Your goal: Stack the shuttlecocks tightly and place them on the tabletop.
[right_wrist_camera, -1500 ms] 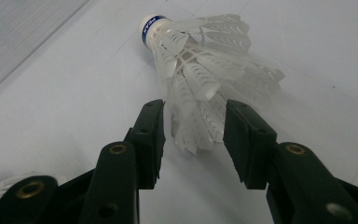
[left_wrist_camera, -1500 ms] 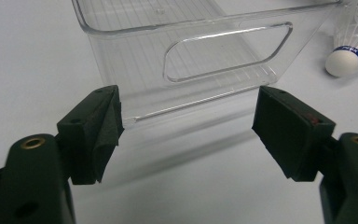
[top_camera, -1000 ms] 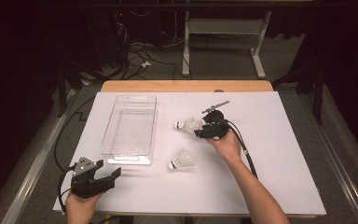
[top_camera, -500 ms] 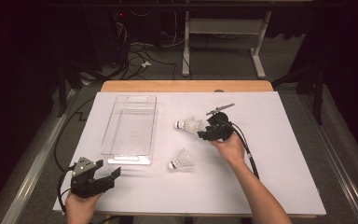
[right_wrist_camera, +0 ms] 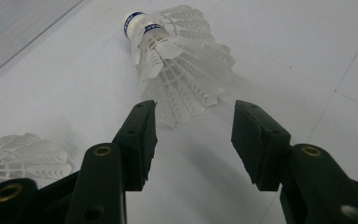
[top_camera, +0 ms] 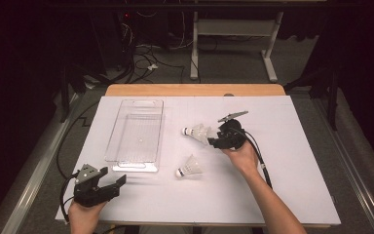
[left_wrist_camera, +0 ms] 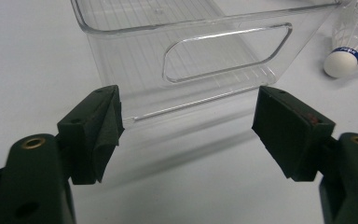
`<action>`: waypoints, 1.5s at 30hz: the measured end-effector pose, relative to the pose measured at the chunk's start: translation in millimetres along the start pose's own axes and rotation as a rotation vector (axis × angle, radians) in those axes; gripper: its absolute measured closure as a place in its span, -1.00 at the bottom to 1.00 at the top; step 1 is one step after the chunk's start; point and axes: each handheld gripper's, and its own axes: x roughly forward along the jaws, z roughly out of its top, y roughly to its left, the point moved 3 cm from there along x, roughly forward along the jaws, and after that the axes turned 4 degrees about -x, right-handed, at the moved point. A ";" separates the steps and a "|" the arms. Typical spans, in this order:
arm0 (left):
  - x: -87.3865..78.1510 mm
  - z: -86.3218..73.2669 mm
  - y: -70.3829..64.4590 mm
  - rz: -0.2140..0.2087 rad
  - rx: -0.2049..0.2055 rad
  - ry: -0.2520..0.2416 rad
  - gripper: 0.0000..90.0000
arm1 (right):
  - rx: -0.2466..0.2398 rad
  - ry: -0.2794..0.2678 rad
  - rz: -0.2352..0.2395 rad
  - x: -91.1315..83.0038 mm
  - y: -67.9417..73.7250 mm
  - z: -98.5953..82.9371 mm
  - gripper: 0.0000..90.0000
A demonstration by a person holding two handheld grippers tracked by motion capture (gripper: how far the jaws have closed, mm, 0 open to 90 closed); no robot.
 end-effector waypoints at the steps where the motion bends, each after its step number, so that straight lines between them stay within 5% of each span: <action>1: -0.2 0.0 0.1 0.000 0.001 0.002 -0.44 | 0.002 -0.001 -0.001 -0.2 -0.5 -0.6 0.11; 45: -0.1 -0.6 0.3 0.002 -0.005 0.003 -0.44 | 0.006 -0.074 0.006 -25.3 4.0 -24.5 0.04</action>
